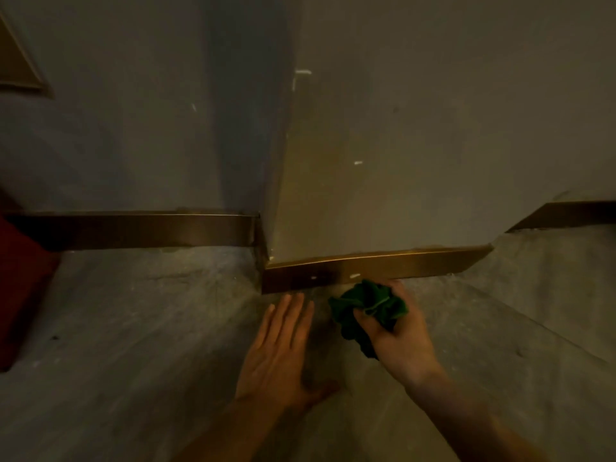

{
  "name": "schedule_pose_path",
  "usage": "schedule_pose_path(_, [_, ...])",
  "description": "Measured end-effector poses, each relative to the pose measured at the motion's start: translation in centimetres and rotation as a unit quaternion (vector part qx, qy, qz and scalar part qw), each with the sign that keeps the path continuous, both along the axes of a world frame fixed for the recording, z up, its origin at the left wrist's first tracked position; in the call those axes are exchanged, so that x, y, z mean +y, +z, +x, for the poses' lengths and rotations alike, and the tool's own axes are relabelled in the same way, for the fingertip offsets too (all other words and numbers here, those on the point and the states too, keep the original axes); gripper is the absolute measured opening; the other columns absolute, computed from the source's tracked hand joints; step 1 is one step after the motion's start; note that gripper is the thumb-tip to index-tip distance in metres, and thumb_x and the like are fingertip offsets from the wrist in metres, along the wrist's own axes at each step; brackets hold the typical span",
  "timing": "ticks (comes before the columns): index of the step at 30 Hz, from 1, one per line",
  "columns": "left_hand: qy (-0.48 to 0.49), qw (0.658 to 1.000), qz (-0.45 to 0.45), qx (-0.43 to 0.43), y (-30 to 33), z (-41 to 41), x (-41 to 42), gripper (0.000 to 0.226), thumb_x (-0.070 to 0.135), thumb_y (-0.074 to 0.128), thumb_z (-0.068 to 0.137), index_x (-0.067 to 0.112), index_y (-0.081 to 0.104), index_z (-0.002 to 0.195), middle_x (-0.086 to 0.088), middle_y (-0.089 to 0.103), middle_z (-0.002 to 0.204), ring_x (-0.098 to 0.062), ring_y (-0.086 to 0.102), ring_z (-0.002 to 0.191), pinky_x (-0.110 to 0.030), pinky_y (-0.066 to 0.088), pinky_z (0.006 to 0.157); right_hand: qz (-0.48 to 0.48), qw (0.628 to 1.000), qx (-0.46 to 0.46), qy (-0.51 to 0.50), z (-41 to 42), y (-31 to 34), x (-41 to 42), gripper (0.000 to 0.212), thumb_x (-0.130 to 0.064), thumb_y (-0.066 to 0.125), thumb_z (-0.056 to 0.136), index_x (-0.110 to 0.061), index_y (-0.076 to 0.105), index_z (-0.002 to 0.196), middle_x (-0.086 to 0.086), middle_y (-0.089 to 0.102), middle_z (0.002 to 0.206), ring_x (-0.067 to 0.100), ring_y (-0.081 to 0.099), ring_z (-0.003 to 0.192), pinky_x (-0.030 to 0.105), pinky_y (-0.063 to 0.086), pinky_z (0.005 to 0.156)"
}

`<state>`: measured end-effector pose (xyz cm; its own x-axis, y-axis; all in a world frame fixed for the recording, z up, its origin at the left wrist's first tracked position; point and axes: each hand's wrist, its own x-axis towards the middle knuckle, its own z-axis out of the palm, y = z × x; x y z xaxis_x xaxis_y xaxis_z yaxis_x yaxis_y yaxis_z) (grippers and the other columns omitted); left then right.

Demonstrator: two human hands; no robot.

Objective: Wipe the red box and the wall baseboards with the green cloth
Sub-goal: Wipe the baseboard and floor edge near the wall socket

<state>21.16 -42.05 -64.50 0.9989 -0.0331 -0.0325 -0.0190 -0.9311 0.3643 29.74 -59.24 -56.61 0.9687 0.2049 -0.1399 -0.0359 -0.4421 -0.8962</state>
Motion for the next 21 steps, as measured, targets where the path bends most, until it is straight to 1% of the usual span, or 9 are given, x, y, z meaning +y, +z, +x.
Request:
schedule_pose_path(3, [0.009, 0.999, 0.007, 0.030, -1.8, 1.0, -1.3, 0.129, 0.100, 0.023, 0.064, 0.017, -0.020, 0.153, -0.004, -0.024, 0.163, -0.019, -0.033, 0.145, -0.042, -0.019, 0.118, 0.047, 0.997, 0.058, -0.034, 0.4, -1.0, 0.3, 0.051, -0.015, 0.068, 0.090, -0.064, 0.052, 0.094, -0.007, 0.068, 0.105, 0.021, 0.069, 0.099, 0.049, 0.062, 0.076])
schedule_pose_path(5, [0.039, 0.999, 0.008, 0.032, -2.7, 1.6, -1.6, 0.124, 0.098, 0.019, 0.068, 0.015, -0.015, 0.154, -0.007, -0.018, 0.164, -0.022, -0.027, 0.147, -0.045, -0.011, 0.120, 0.059, 0.995, 0.064, -0.041, 1.0, -1.1, 0.3, 0.052, -0.014, 0.064, 0.092, -0.065, 0.052, 0.094, -0.007, 0.068, 0.105, 0.020, 0.068, 0.099, 0.048, 0.062, 0.077])
schedule_pose_path(8, [0.051, 0.998, 0.007, 0.030, -3.4, 1.7, -1.7, 0.117, 0.093, 0.023, 0.075, 0.011, 0.000, 0.156, -0.011, -0.005, 0.165, -0.027, -0.014, 0.151, -0.050, 0.003, 0.121, 0.043, 0.998, 0.041, -0.014, 1.8, -1.8, 0.4, 0.046, -0.014, 0.062, 0.093, -0.057, 0.052, 0.107, -0.007, 0.068, 0.109, 0.018, 0.068, 0.102, 0.047, 0.061, 0.080])
schedule_pose_path(11, [0.061, 0.997, 0.014, 0.034, -3.7, 1.6, -1.8, 0.119, 0.093, 0.023, 0.074, 0.009, 0.003, 0.156, -0.015, -0.007, 0.165, -0.030, -0.016, 0.151, -0.053, 0.006, 0.122, -0.019, 0.999, -0.025, 0.031, 2.0, -2.5, 1.0, 0.063, -0.011, 0.069, 0.087, -0.056, 0.044, 0.123, -0.014, 0.058, 0.126, 0.009, 0.056, 0.120, 0.032, 0.057, 0.091])
schedule_pose_path(13, [0.065, 0.997, 0.017, 0.034, -3.8, 1.7, -1.8, 0.121, 0.092, 0.027, 0.073, 0.007, 0.001, 0.155, -0.017, -0.006, 0.165, -0.031, -0.015, 0.151, -0.053, 0.007, 0.122, -0.084, 0.991, -0.065, 0.082, 2.1, -3.1, 1.5, 0.080, -0.013, 0.077, 0.079, -0.051, 0.034, 0.136, -0.018, 0.049, 0.134, 0.006, 0.050, 0.125, 0.030, 0.051, 0.097])
schedule_pose_path(14, [0.063, 0.997, 0.017, 0.035, -3.9, 1.7, -1.9, 0.122, 0.092, 0.029, 0.073, 0.008, -0.001, 0.156, -0.017, -0.006, 0.165, -0.031, -0.015, 0.151, -0.053, 0.006, 0.122, -0.130, 0.981, -0.092, 0.107, 2.2, -3.6, 1.7, 0.084, -0.017, 0.081, 0.076, -0.047, 0.032, 0.137, -0.017, 0.047, 0.134, 0.006, 0.050, 0.123, 0.030, 0.050, 0.096])
schedule_pose_path(16, [0.058, 0.998, 0.017, 0.024, -4.0, 1.8, -2.0, 0.121, 0.091, 0.032, 0.073, 0.011, -0.003, 0.156, -0.018, -0.005, 0.165, -0.032, -0.015, 0.151, -0.053, 0.006, 0.121, -0.212, 0.955, -0.149, 0.145, 2.3, -4.5, 1.7, 0.079, -0.023, 0.084, 0.070, -0.041, 0.035, 0.130, -0.012, 0.042, 0.131, 0.012, 0.052, 0.117, 0.032, 0.055, 0.089])
schedule_pose_path(18, [0.061, 0.998, 0.021, 0.021, -4.1, 1.9, -2.1, 0.120, 0.092, 0.031, 0.074, 0.011, -0.001, 0.156, -0.019, -0.005, 0.165, -0.033, -0.014, 0.151, -0.053, 0.007, 0.122, -0.273, 0.925, -0.194, 0.182, 2.3, -5.3, 1.5, 0.067, -0.027, 0.082, 0.069, -0.036, 0.041, 0.122, -0.006, 0.037, 0.134, 0.020, 0.048, 0.121, 0.039, 0.057, 0.086])
schedule_pose_path(21, [0.069, 0.997, 0.016, 0.011, -4.1, 1.9, -1.9, 0.120, 0.093, 0.031, 0.073, 0.009, 0.004, 0.156, -0.021, 0.004, 0.164, -0.034, -0.006, 0.152, -0.053, 0.008, 0.121, -0.345, 0.878, -0.209, 0.258, 1.6, -6.3, 1.1, 0.050, -0.051, 0.062, 0.082, -0.041, 0.044, 0.127, -0.001, 0.031, 0.147, 0.026, 0.031, 0.135, 0.051, 0.050, 0.097])
